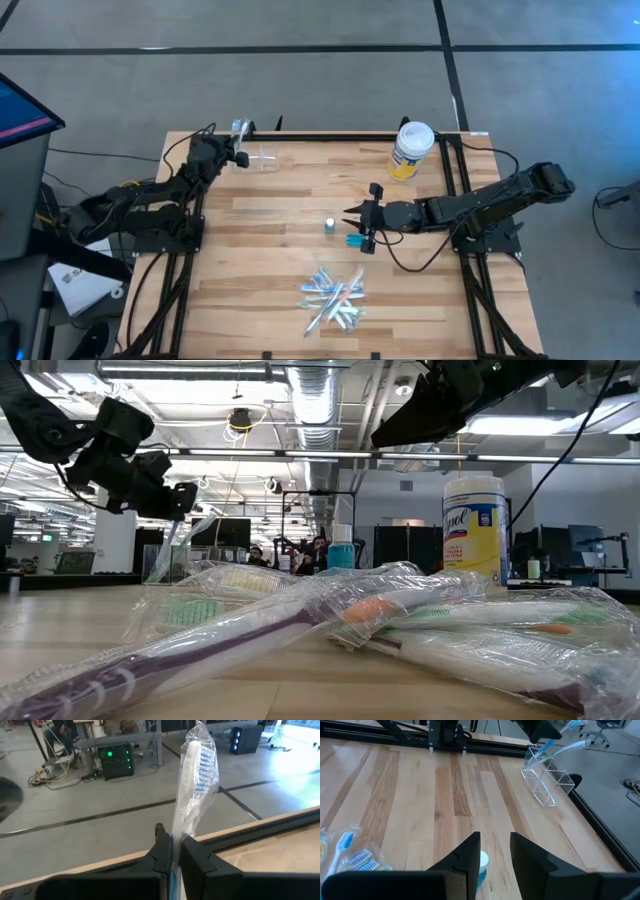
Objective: Pick & Place toothbrushing station
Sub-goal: Put the blue toothbrush into the transparent organizer
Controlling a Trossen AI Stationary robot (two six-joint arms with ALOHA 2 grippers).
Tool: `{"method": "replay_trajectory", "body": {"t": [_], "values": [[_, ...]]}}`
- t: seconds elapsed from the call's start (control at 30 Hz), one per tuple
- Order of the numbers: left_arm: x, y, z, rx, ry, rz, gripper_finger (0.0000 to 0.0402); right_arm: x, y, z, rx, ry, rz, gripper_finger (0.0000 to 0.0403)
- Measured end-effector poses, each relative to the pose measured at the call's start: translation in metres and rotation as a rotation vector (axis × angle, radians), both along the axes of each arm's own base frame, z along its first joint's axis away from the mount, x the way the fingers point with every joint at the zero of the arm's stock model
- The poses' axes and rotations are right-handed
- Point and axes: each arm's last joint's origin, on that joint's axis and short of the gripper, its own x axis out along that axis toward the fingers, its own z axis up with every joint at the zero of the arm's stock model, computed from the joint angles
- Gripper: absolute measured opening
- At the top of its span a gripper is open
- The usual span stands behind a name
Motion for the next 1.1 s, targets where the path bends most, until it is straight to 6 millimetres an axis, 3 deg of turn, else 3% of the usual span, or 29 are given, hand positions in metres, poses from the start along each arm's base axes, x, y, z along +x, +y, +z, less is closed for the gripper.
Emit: {"method": "replay_trajectory", "body": {"t": [1.1], "values": [[0.0008,0.0009,-0.008,-0.031,0.09,-0.014,0.0029,-0.0003,0.0017,0.0,-0.001,0.0,0.007,0.0097]]}}
